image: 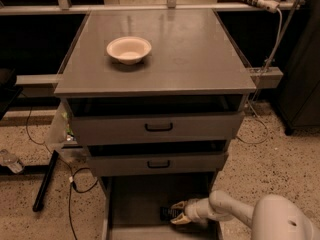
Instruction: Pick rxbar blueberry from bottom drawer and place on counter
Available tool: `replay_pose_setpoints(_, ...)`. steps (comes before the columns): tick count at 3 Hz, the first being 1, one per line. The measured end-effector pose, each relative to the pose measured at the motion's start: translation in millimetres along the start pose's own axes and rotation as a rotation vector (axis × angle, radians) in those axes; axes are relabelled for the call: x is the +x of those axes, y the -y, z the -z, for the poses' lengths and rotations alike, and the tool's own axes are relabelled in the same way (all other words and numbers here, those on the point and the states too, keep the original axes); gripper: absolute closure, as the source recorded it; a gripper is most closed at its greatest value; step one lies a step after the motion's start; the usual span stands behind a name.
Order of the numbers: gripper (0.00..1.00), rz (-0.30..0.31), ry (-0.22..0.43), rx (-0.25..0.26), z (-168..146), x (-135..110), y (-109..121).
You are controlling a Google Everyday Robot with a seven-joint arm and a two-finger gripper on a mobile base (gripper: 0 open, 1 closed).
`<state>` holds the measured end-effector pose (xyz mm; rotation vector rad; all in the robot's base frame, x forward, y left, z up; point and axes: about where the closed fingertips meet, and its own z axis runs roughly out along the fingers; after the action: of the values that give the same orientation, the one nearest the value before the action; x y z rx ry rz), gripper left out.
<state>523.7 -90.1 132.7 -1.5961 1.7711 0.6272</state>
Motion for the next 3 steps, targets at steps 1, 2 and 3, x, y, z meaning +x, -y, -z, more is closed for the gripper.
replay_pose_setpoints(1,1.0,0.016,0.096,-0.004,62,-26,11)
replay_pose_setpoints(2,1.0,0.043,0.157,0.011,127,-45,21)
replay_pose_setpoints(3,1.0,0.076,0.153,0.043,189,-62,34)
